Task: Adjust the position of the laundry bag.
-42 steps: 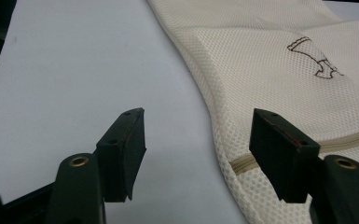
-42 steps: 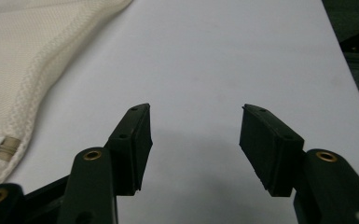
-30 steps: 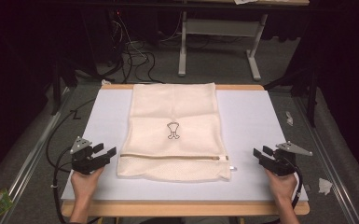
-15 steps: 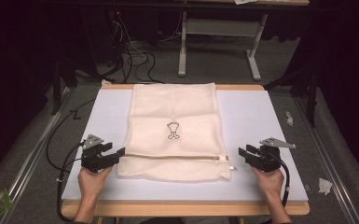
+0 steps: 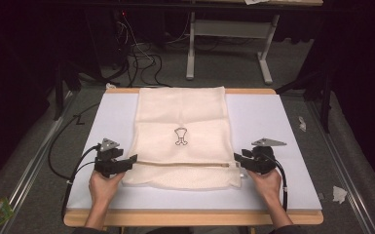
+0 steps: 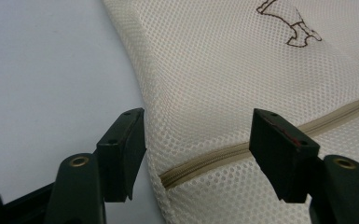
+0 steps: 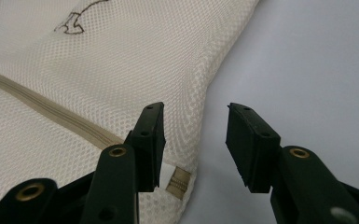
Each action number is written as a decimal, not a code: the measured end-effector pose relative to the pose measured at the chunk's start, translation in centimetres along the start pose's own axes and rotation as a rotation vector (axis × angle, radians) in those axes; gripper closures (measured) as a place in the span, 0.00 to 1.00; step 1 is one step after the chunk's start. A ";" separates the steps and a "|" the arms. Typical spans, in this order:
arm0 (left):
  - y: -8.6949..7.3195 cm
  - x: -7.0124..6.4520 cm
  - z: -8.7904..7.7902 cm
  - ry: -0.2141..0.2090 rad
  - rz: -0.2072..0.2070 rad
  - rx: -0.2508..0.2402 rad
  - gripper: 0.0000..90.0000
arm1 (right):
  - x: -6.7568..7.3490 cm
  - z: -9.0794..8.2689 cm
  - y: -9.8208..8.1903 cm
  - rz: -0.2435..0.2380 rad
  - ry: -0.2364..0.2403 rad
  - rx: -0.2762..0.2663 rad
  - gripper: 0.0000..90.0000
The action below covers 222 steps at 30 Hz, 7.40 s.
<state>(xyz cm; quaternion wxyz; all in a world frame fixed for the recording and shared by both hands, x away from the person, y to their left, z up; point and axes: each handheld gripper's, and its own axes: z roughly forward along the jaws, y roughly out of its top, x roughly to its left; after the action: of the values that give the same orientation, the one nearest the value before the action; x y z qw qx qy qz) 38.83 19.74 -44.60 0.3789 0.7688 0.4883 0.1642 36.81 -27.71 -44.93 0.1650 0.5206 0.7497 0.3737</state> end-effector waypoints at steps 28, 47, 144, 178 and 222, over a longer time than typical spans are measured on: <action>0.5 0.8 4.0 0.055 -0.077 0.121 0.60 | 0.7 4.4 2.1 0.028 -0.009 0.170 0.68; 1.0 1.1 3.8 0.014 -0.051 0.141 0.97 | 1.2 4.5 1.9 -0.064 -0.025 0.164 0.97; 4.8 -3.1 2.9 -0.099 0.005 -0.018 0.96 | -3.1 -0.9 1.7 -0.003 -0.035 0.052 0.97; 3.5 -5.0 5.5 -0.060 0.057 0.042 0.93 | -4.6 -1.1 0.0 0.003 -0.069 0.085 0.96; 0.6 -7.3 2.8 -0.029 0.183 -0.048 0.53 | -5.1 -2.2 -1.8 0.059 -0.123 -0.040 0.52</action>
<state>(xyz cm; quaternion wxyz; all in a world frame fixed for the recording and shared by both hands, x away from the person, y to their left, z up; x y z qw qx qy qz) 37.50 11.99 -45.17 0.3875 0.8032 0.4065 0.1986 36.24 -33.56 -45.52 0.2101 0.5611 0.7150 0.3603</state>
